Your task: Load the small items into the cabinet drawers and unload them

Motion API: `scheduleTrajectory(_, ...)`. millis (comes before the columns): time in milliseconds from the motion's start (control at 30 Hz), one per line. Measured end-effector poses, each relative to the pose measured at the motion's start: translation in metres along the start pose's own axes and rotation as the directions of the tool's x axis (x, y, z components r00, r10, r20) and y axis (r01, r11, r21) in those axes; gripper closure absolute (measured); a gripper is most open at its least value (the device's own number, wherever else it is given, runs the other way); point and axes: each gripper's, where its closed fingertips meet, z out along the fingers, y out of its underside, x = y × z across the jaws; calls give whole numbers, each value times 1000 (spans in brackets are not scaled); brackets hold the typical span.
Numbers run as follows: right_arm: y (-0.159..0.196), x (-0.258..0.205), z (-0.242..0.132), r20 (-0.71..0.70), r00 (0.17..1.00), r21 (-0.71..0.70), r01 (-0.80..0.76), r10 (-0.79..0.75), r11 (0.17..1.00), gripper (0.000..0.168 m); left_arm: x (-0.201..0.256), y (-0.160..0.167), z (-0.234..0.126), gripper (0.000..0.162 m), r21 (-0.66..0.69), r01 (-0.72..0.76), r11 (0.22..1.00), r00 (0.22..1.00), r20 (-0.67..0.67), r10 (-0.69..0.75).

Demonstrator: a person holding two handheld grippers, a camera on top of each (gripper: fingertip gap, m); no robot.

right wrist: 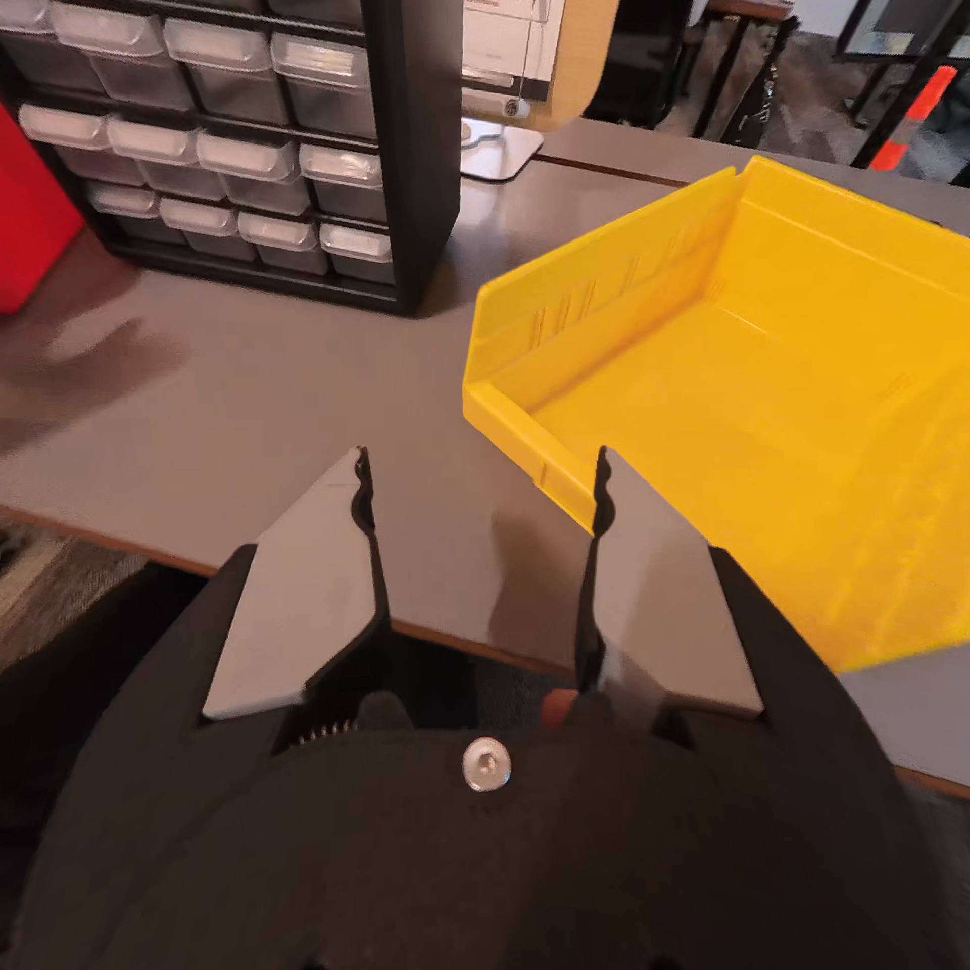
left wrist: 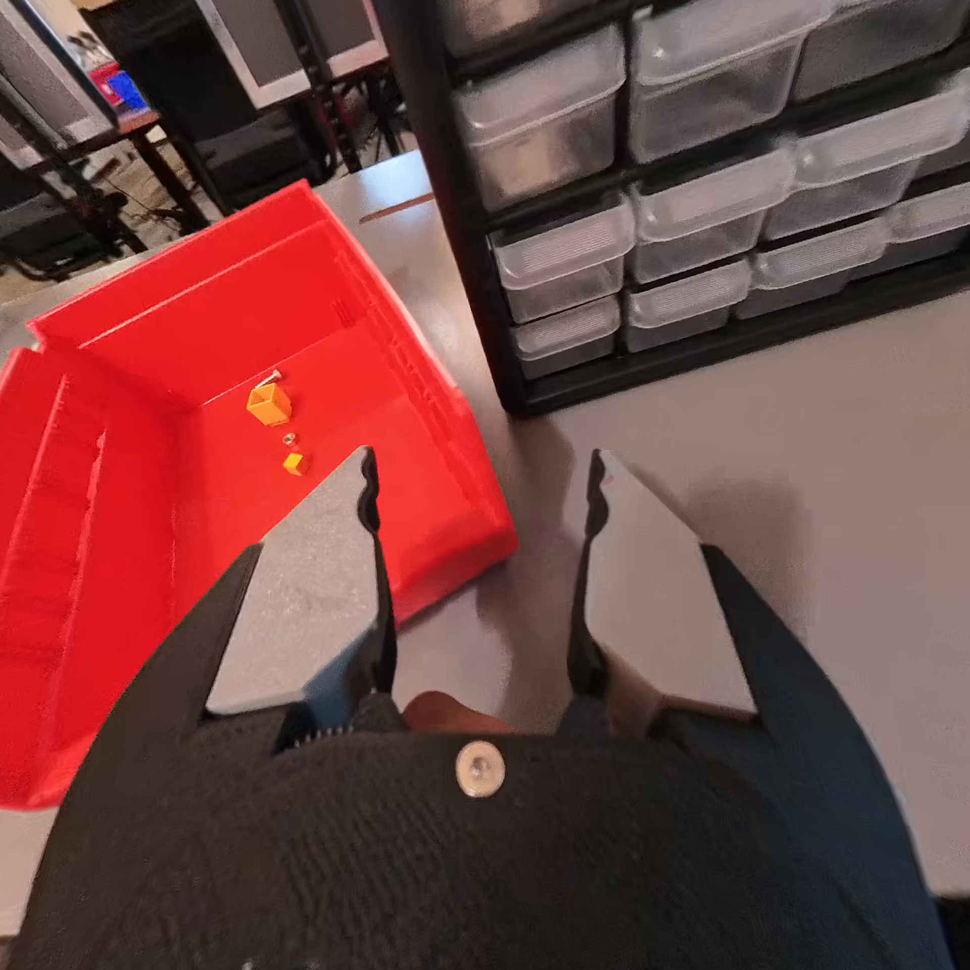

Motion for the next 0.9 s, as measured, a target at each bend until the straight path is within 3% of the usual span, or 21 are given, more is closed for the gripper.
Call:
scheduleTrajectory(33, -1, -6, 11, 2, 1000, 0, -20, 20, 1000, 83, -1, 0, 7, 95, -8, -21, 1000, 1000, 19, 21)
scheduleTrajectory(133, -4, -15, 46, -12, 999, -24, -53, 53, 998, 77, -7, 4, 17, 143, -16, -61, 998, 997, 43, 61)
scheduleTrajectory(167, -5, -11, 57, -54, 998, -38, -38, 36, 999, 77, -6, 4, 17, 146, -3, -59, 998, 998, 17, 59)
scheduleTrajectory(300, 7, 9, 93, -157, 987, -139, 3, -25, 990, 82, -14, 11, 13, 149, 10, -125, 992, 992, 6, 125)
scheduleTrajectory(367, 8, 12, 98, -144, 988, -137, 40, -60, 990, 114, -20, 14, 7, 150, 13, -137, 991, 990, -34, 137)
scheduleTrajectory(433, 8, 1, 100, -35, 996, -119, 82, -87, 990, 149, -32, 19, 1, 154, 13, -93, 996, 993, -65, 94)
scheduleTrajectory(600, 13, -5, 88, 218, 968, -132, 155, -124, 979, 150, -67, 34, -6, 159, 22, 57, 998, 998, -33, -56)
scheduleTrajectory(700, 18, -7, 78, 382, 914, -123, 196, -135, 973, 150, -70, 36, -9, 158, 45, 72, 996, 997, 35, -73)
scheduleTrajectory(900, 23, -9, 69, 539, 801, -81, 357, -260, 931, 149, -31, 23, -9, 159, 50, 19, 999, 996, 83, -23)
